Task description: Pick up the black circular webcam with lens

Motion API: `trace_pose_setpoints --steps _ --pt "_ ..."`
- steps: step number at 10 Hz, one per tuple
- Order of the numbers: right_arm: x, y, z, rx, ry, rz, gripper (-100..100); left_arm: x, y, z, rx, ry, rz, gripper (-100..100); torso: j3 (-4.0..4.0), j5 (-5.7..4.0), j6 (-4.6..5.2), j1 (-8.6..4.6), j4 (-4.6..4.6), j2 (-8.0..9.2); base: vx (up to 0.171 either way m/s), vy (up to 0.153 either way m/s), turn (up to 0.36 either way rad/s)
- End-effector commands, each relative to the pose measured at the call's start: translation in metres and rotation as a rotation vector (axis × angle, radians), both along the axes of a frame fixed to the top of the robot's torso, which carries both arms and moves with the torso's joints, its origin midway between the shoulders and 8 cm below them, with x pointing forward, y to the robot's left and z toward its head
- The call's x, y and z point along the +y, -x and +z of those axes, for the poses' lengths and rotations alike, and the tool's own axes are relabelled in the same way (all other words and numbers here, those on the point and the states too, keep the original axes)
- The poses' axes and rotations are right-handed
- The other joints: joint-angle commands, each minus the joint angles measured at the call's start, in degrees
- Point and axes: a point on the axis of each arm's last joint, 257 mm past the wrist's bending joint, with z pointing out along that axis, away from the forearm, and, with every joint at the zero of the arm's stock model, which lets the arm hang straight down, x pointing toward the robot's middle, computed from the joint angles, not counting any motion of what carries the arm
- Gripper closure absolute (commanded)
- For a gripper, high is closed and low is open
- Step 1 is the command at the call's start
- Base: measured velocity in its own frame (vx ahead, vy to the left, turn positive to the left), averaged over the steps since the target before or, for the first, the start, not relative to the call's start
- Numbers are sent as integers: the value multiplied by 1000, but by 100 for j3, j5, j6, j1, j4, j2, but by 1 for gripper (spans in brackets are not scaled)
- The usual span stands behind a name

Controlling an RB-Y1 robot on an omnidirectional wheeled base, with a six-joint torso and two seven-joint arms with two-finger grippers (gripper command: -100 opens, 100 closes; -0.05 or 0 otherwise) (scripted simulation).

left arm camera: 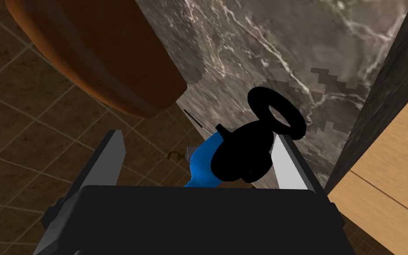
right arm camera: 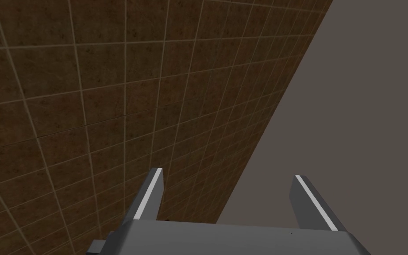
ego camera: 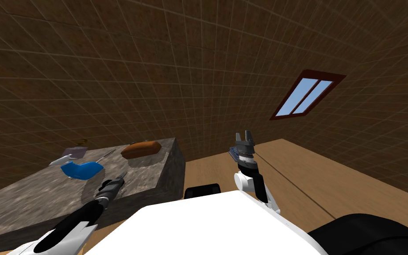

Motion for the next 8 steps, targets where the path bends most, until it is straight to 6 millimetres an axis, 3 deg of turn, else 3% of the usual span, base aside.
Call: trace_pose_setpoints --steps 1,2,3,4,5,8 --pt "0 0 0 0 0 0 0 13 10 0 33 -15 26 -100 0 0 0 0 0 0 -3 99 -49" --pt "0 0 0 0 0 0 0 26 21 -4 65 -25 52 -100 1 1 -1 6 0 2 2 142 -59" --pt "0 0 0 0 0 0 0 18 14 -2 46 -19 36 -100 0 4 0 21 0 0 3 72 -21" --pt "0 0 0 0 0 0 0 20 15 -3 50 -20 40 0 0 2 -1 -1 0 -1 0 13 0" --pt "0 0 0 0 0 0 0 26 12 -6 51 -21 52 -100 0 -4 -1 -22 0 0 -7 11 -88" --pt "0 0 0 0 0 0 0 32 10 -10 51 -21 61 -100 1 -5 1 -27 0 3 -11 12 -67"
